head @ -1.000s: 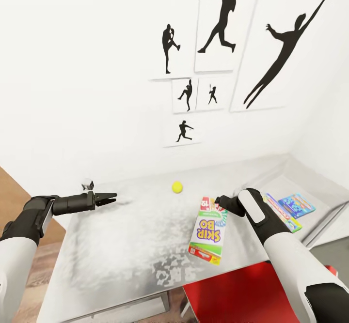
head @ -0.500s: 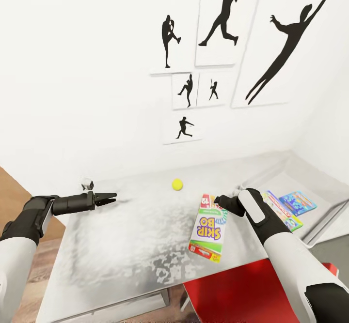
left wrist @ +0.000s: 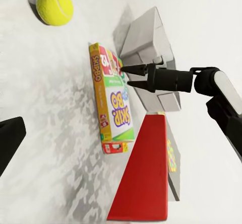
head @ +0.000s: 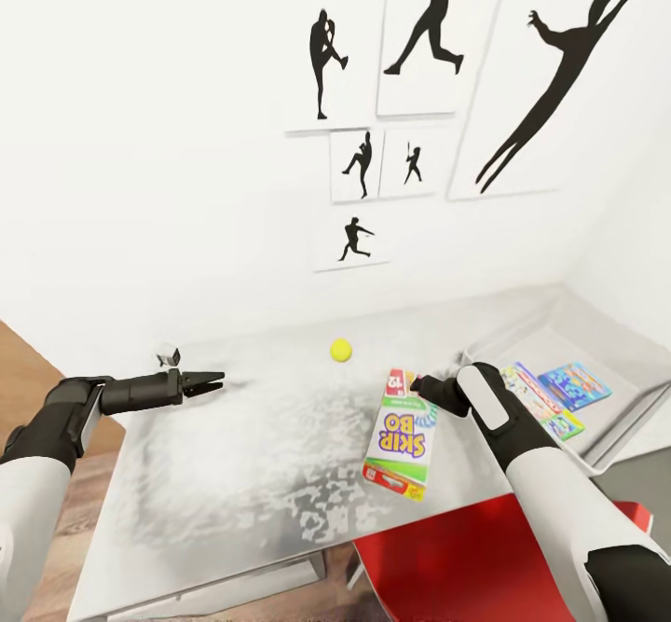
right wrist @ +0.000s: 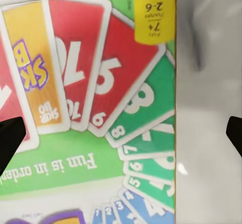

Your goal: Put all the toys in the child's room - the three board games (two on the bed and one on the table), the two jigsaw puzzles on the table, and the tennis ball on the table - inside the toy box on the table in the child's room.

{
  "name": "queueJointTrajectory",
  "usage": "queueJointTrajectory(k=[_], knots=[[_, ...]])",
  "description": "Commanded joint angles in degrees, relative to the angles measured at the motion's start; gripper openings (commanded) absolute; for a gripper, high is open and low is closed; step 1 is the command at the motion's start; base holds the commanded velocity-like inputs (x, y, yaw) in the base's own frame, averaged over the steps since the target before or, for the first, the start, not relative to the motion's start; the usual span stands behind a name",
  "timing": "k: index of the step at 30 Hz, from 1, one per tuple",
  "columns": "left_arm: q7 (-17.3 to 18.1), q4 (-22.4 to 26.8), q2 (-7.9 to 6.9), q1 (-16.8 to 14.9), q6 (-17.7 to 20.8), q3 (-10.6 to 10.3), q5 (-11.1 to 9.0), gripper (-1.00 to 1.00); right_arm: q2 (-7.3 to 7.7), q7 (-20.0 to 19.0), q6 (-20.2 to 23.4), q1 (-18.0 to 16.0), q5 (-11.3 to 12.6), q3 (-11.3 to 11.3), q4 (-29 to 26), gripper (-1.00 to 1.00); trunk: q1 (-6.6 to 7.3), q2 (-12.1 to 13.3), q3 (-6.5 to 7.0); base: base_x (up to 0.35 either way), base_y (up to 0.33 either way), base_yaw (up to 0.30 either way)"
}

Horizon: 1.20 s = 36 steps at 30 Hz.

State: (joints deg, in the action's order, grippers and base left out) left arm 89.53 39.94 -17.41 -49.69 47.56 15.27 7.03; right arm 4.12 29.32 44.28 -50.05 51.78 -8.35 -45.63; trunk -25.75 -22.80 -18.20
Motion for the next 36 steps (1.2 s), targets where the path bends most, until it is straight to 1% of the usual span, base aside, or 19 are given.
queueJointTrajectory(k=[1,14,23,28,36], knots=[[0.5,0.0,0.05,-0.1,0.6,0.2,0.6,1.00,0.06,0.6,0.0,-0.1,0.6,-0.3,-0.1,1.00,-0.03,-0.1,-0.20,0.000,0.000,0.000],[0.5,0.0,0.05,-0.1,0.6,0.2,0.6,1.00,-0.27,0.6,0.0,-0.1,0.7,-0.3,-0.1,1.00,-0.03,-0.1,-1.42,0.000,0.001,0.000],[0.5,0.0,0.09,-0.1,0.6,0.2,0.6,1.00,-0.50,0.5,-0.1,-0.1,0.7,-0.4,-0.2,1.00,-0.03,-0.1,-2.27,0.000,0.105,0.000],[0.5,0.0,0.09,-0.1,0.6,0.2,0.6,1.00,-0.51,0.5,-0.1,-0.1,0.7,-0.4,-0.2,1.00,-0.03,-0.1,-2.61,0.000,0.225,0.000],[0.5,0.0,0.10,-0.1,0.6,0.3,0.6,1.00,-0.52,0.5,-0.1,-0.1,0.7,-0.4,-0.2,1.00,-0.03,-0.1,-2.66,0.000,0.280,0.000]])
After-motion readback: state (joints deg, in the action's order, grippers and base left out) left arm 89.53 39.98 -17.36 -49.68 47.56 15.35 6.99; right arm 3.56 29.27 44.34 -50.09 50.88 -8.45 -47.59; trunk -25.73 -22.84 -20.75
